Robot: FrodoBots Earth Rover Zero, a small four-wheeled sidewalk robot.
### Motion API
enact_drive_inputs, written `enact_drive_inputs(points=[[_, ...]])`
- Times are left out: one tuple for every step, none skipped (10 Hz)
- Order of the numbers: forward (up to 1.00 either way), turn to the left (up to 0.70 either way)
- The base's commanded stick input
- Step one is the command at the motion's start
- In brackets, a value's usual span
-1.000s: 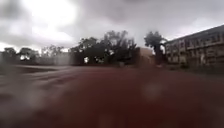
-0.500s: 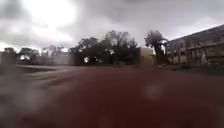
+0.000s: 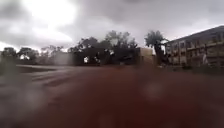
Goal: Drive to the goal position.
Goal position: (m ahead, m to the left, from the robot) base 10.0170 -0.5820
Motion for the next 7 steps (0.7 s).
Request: enact_drive_inputs(points=[[0.45, 0.0], [0.45, 0.0], [0.45, 0.0], [0.45, 0.0], [0.45, 0.0], [0.45, 0.0], [0.45, 0.0]])
